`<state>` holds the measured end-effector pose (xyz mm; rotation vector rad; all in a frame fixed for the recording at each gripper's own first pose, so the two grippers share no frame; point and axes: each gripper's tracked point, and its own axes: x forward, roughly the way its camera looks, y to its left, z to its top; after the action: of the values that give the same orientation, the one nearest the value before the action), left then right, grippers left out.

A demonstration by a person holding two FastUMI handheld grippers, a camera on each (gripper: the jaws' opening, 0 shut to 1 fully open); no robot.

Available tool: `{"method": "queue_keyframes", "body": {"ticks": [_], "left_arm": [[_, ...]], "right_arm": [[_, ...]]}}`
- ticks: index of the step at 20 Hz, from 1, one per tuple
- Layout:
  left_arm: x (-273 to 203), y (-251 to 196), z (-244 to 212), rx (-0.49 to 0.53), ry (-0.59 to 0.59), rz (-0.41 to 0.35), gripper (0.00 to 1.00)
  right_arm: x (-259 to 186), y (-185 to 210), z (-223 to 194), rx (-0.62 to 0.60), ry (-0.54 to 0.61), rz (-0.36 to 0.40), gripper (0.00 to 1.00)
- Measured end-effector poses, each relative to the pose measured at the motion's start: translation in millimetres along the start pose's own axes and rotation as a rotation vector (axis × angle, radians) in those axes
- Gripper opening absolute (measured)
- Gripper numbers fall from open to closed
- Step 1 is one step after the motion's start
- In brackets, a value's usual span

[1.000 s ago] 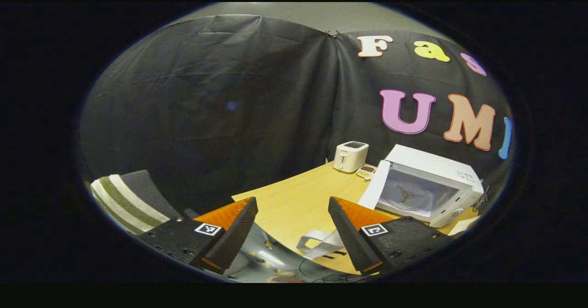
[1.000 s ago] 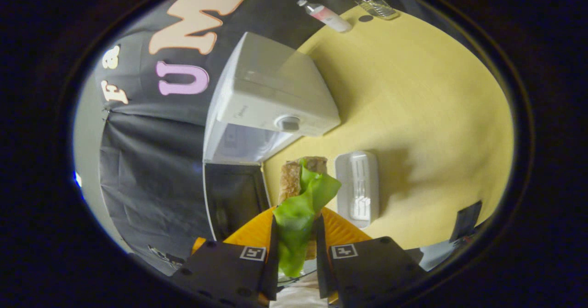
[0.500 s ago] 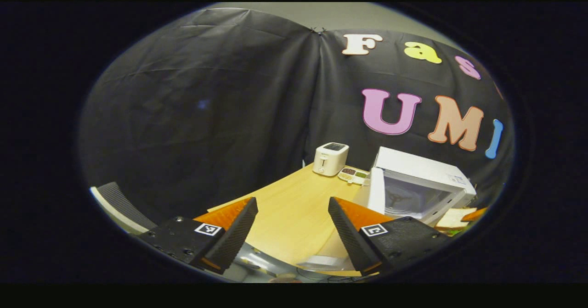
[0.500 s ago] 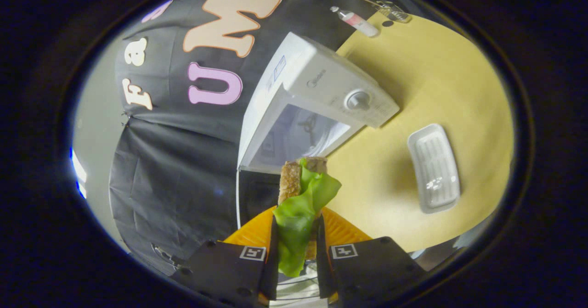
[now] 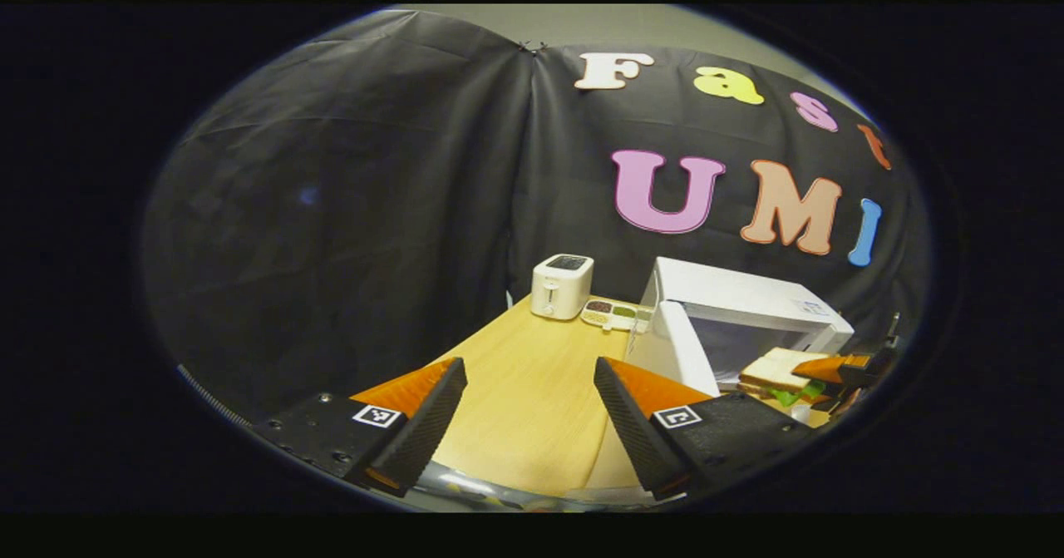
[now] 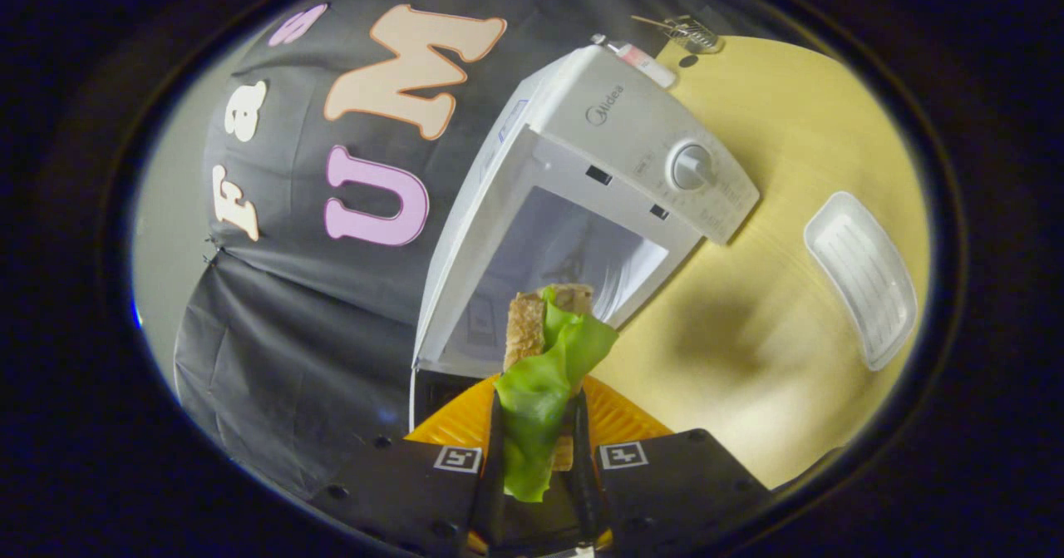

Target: Open the microwave oven with the left hand, put the food in, and close the microwave oven.

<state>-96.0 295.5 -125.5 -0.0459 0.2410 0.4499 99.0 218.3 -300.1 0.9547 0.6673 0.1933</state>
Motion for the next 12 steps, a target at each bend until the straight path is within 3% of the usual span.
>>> {"method": "queue_keyframes", "body": {"ticks": [12], "left_arm": [[20.7, 31.4, -17.3, -0.003, 0.062, 0.049, 0.95]], "right_arm": [[122.3, 3.3, 19.4, -0.114, -0.086, -0.01, 0.37]]}}
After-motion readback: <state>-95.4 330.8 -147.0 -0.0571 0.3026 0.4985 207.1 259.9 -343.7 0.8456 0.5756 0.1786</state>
